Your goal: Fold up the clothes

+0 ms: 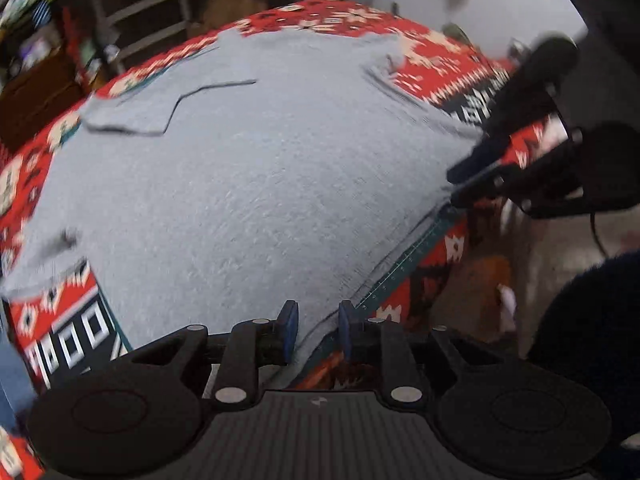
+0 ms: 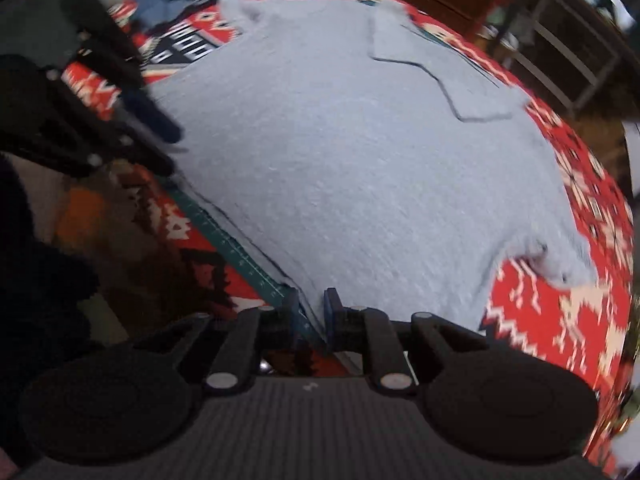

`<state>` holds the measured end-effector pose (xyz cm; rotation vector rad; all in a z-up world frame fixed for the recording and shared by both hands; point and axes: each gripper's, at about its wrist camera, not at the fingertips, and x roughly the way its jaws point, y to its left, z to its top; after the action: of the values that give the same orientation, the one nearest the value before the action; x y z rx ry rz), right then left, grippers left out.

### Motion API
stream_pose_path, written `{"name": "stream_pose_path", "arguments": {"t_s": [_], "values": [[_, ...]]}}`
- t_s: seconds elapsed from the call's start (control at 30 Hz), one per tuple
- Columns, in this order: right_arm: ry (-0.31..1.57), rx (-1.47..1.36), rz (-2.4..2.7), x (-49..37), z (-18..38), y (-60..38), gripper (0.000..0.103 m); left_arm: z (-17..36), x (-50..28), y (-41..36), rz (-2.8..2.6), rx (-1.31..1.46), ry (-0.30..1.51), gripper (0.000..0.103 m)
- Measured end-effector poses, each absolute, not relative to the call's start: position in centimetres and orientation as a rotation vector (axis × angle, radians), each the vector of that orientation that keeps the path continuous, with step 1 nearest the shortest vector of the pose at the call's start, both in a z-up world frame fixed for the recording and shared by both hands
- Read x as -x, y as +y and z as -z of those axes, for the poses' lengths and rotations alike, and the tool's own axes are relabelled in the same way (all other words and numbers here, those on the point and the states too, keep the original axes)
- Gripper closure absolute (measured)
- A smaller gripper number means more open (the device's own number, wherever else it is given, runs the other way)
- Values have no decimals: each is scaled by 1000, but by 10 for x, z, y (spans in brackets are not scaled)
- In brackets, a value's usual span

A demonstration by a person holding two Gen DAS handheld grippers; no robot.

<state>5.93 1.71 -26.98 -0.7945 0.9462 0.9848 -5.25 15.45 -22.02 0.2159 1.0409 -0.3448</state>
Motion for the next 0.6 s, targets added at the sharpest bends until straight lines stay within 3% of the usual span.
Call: {"name": "stream_pose_path", "arguments": {"t_s": [0.2,0.23,0.33,0.6], "values": [[909,922,-1021,-52,284,30,92,229,49,153,368,-250,1050,77],[912,929,-1026,-52,286,31,100,231,49,154,374,-255,1056,78],[940,900,-1027,-57,284,29,101,234,51,156,385,-245,1058,98],[1020,794,-1038,-67,279,16,102,235,57,170,389,-167,1093,101]]}}
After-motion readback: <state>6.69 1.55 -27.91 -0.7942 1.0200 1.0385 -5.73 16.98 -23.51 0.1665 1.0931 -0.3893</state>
